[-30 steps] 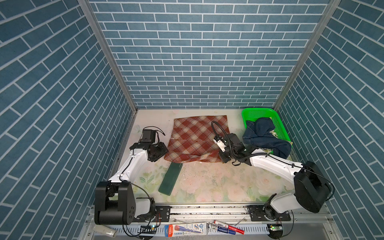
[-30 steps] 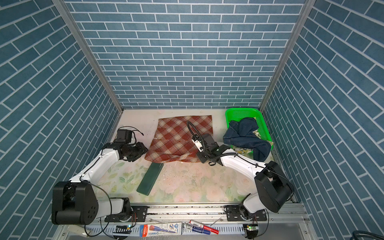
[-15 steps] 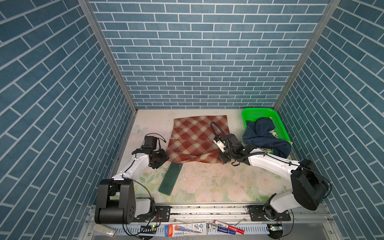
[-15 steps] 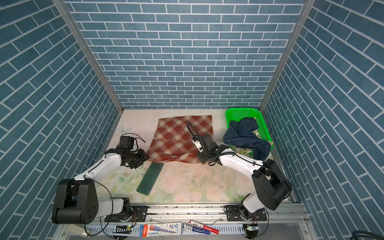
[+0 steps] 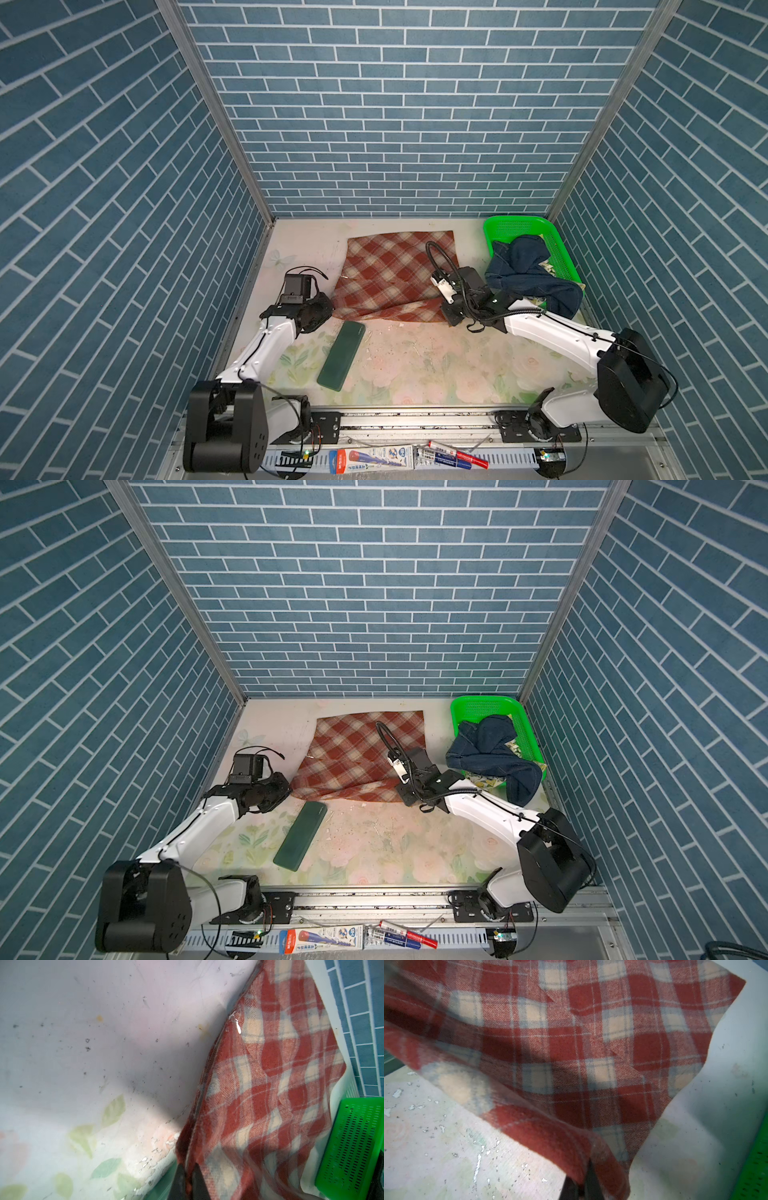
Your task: Fold and stack the skirts
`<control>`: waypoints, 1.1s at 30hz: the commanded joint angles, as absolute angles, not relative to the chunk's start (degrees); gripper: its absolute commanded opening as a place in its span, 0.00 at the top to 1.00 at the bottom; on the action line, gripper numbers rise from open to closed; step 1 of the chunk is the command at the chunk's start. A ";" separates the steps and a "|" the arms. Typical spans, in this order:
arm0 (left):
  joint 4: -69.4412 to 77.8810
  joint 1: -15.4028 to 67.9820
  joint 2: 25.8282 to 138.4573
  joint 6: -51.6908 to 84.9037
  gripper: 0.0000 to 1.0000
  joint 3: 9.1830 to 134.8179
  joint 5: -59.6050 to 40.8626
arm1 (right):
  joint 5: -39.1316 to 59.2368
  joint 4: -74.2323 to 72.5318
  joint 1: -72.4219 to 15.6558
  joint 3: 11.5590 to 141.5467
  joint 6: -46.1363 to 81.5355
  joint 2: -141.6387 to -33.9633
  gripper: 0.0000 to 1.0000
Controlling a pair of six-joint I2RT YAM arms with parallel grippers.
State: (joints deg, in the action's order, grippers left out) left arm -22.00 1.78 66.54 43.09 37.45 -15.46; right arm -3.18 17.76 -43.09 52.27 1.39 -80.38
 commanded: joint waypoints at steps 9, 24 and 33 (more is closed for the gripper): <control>-31.00 1.85 57.08 43.59 1.00 34.84 -15.38 | -4.65 20.80 -44.25 49.80 3.52 -76.09 1.00; -28.92 1.85 69.48 42.13 1.00 55.06 -15.05 | 1.18 25.28 -37.66 66.49 -4.11 -83.50 1.00; -23.82 1.76 96.13 41.07 1.00 75.33 -15.22 | 11.59 27.40 -26.99 94.15 -12.42 -107.58 1.00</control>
State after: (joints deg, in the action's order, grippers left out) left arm -25.93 1.78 90.39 42.52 70.24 -15.86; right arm 6.94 26.02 -28.93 85.32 -7.35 -101.91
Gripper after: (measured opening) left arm 0.078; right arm 0.058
